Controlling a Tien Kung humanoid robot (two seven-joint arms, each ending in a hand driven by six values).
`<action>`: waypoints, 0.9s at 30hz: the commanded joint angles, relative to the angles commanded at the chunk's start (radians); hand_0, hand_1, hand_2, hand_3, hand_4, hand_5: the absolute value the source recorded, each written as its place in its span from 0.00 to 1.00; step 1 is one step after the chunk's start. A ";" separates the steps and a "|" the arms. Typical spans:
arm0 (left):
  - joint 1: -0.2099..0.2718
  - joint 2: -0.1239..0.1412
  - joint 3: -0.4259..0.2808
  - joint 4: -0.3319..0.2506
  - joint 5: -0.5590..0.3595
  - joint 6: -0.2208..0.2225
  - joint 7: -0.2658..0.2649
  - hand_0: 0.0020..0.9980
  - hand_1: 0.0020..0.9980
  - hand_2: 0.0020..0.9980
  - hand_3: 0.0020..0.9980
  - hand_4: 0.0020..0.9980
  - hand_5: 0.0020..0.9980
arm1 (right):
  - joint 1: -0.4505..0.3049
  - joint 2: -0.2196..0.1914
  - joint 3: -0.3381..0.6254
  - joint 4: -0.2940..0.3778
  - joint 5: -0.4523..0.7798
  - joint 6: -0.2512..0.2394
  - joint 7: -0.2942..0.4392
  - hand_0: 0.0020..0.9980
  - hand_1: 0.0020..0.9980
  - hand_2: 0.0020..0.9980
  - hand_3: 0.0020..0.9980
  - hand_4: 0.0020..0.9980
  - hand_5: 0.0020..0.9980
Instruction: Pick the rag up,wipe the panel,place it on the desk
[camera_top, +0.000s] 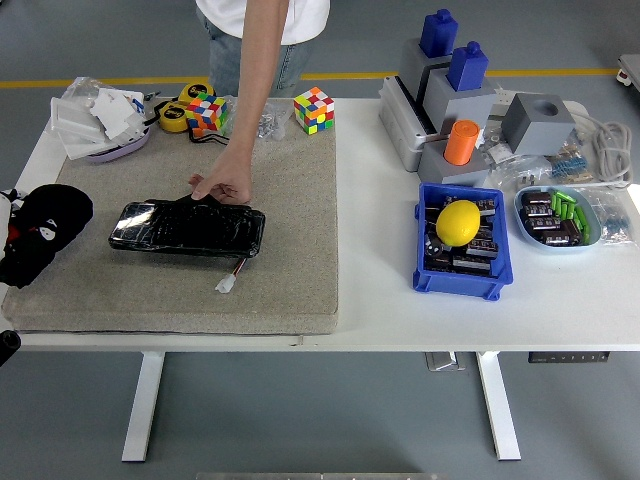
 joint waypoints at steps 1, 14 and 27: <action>0.001 -0.003 -0.003 0.002 -0.004 0.000 -0.003 0.28 0.33 0.47 0.58 0.53 0.22 | -0.001 0.000 0.000 0.000 0.000 0.000 0.000 0.74 0.65 0.69 0.61 1.00 0.58; 0.008 0.005 0.008 -0.020 0.014 0.000 0.026 0.35 0.51 0.55 0.65 0.82 0.35 | -0.002 -0.001 -0.005 -0.001 -0.001 -0.002 0.001 0.74 0.64 0.69 0.61 1.00 0.58; 0.011 0.022 0.005 -0.033 0.011 0.000 0.019 0.36 0.53 0.63 0.75 1.00 0.64 | 0.001 -0.001 -0.009 -0.005 -0.002 -0.003 0.002 0.74 0.64 0.69 0.61 1.00 0.58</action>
